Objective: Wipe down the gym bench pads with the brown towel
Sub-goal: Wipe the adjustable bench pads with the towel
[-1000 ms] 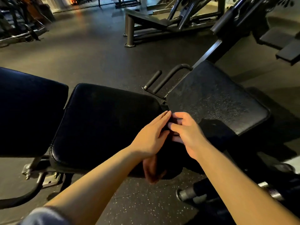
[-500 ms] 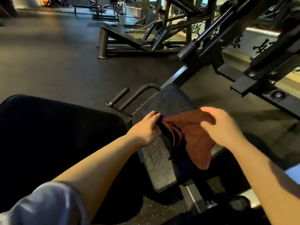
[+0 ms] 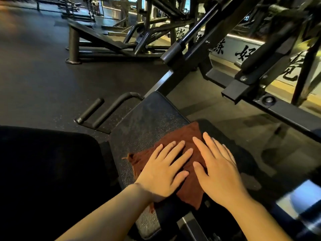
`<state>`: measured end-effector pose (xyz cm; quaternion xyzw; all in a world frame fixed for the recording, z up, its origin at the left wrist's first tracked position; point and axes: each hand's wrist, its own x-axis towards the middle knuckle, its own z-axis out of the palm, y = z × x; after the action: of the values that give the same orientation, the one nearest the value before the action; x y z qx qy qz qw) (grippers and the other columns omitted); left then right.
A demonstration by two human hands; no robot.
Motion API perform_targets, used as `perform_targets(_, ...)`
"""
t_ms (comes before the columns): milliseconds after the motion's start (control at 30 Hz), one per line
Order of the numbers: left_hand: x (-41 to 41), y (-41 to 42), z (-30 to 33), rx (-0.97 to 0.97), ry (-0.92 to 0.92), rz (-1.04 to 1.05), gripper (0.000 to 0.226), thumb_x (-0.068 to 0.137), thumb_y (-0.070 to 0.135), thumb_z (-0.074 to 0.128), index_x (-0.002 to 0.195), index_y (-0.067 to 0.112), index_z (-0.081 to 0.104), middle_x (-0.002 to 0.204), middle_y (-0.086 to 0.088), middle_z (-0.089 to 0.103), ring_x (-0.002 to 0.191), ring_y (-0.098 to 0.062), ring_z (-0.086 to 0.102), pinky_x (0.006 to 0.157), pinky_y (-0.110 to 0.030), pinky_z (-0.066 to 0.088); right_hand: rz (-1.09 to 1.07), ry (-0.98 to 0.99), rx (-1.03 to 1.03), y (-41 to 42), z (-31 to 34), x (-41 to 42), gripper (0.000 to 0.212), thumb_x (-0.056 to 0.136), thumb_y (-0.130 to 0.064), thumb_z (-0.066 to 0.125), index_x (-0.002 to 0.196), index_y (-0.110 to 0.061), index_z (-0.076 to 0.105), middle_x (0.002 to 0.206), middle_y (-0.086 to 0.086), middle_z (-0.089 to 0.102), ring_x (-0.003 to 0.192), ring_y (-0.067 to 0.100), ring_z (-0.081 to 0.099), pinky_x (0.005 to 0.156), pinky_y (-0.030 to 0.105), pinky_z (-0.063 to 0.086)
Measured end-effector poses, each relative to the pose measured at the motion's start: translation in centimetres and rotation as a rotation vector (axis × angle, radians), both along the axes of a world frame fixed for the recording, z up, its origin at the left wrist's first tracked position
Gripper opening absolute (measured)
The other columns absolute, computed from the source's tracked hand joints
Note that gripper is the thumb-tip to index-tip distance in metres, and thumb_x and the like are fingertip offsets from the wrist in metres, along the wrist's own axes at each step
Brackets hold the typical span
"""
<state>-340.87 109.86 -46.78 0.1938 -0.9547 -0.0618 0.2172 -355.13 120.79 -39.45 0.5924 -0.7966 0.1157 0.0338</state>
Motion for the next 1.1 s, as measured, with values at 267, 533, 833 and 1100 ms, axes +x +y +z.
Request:
perform_targets(267, -4.5, -4.4, 1.3, 0.097, 0.243, 0.030, 0.062, 0.098, 0.069, 0.015, 0.153, 0.041, 0.024, 0.164, 0.010, 0.016, 0.152, -0.009, 0.008, 0.123, -0.035, -0.005, -0.085, -0.024, 0.025, -0.6, 0.3, 0.0, 0.070, 0.087, -0.056, 0.008, 0.152, -0.041, -0.015, 0.163, -0.018, -0.008, 0.149, 0.001, -0.006, 0.119, 0.027, -0.012)
perform_targets(533, -5.7, -5.8, 1.7, 0.206, 0.213, 0.132, 0.068, 0.085, 0.079, 0.001, 0.147, 0.052, 0.001, 0.161, 0.019, -0.008, 0.146, 0.001, -0.017, 0.118, -0.038, -0.019, -0.139, -0.063, 0.110, -0.9, 0.8, 0.6, 0.076, 0.085, -0.066, 0.013, 0.153, -0.042, -0.012, 0.162, -0.015, -0.017, 0.148, 0.002, -0.013, 0.118, 0.032, -0.020)
perform_targets(833, -4.2, -2.3, 0.1, 0.006, 0.129, 0.068, 0.069, 0.101, 0.056, -0.003, 0.157, 0.019, 0.014, 0.164, -0.004, 0.009, 0.152, -0.025, 0.007, 0.122, -0.041, -0.002, -0.183, -0.612, -0.101, 0.1, 1.9, 1.0, 0.053, 0.106, -0.042, 0.030, 0.151, -0.051, 0.005, 0.149, -0.033, 0.007, 0.131, -0.012, -0.013, 0.119, 0.031, -0.004)
perform_targets(1100, -3.9, 3.5, 0.1, -0.170, 0.097, -0.103, 0.060, 0.106, 0.049, 0.014, 0.155, 0.017, 0.025, 0.161, -0.007, 0.029, 0.147, -0.038, 0.027, 0.110, -0.055, 0.019, -0.272, -0.661, -0.415, 3.9, 3.6, 0.8, 0.064, 0.095, -0.062, 0.029, 0.148, -0.027, 0.036, 0.146, -0.002, 0.044, 0.134, 0.016, 0.044, 0.110, 0.033, 0.039)
